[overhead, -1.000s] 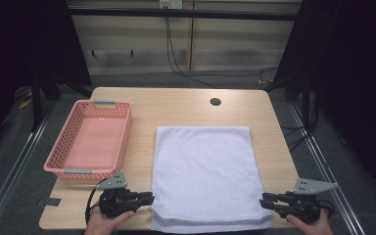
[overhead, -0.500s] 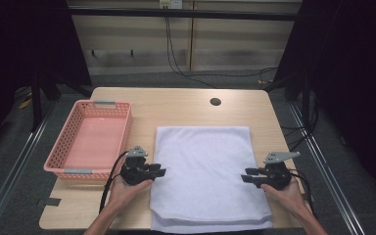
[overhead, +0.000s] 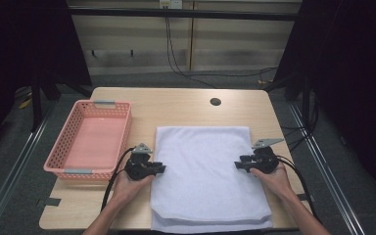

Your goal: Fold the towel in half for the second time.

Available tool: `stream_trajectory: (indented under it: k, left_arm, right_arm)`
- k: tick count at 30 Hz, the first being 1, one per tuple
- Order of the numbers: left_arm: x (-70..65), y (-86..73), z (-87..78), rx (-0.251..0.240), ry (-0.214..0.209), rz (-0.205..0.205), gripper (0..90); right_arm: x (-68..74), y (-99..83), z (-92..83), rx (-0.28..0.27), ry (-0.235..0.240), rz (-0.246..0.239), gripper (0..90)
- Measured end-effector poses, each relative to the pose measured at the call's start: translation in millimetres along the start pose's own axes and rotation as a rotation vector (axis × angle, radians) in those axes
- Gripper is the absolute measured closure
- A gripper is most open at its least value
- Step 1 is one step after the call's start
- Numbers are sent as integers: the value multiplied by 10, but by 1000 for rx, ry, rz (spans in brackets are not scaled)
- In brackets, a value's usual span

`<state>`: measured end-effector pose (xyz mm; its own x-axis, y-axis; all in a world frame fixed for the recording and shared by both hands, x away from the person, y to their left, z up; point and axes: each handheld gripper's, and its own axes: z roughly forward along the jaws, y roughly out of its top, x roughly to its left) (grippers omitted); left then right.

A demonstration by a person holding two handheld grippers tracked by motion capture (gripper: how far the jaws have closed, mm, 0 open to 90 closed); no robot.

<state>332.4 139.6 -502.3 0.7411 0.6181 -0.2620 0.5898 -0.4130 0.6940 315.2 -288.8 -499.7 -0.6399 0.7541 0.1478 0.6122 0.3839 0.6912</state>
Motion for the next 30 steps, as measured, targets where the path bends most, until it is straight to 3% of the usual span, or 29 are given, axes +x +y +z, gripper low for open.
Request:
stream_trajectory:
  k: [3, 9, 11, 15, 23, 28, 30]
  left_arm:
    - [-20, -35, -25, 9, -5, 17, 847]
    - [-168, -153, -121, 39, -42, 23, 867]
    - [-229, -193, -154, 46, -40, 43, 868]
    - [-297, -263, -204, 59, -67, 28, 868]
    - [-493, -443, -352, 92, -104, 24, 864]
    - [-599, -557, -465, 113, -134, 44, 839]
    - [-596, -536, -487, 109, -143, 56, 784]
  right_arm:
    - [46, -32, -37, 20, -14, -15, 653]
    - [184, -203, -171, 17, 29, -23, 713]
    - [224, -256, -222, 25, 46, -27, 728]
    - [265, -345, -286, 14, 70, -34, 738]
    - [439, -470, -410, 43, 109, -34, 737]
    - [555, -540, -485, 70, 139, -29, 737]
    - [584, -551, -507, 80, 142, -36, 721]
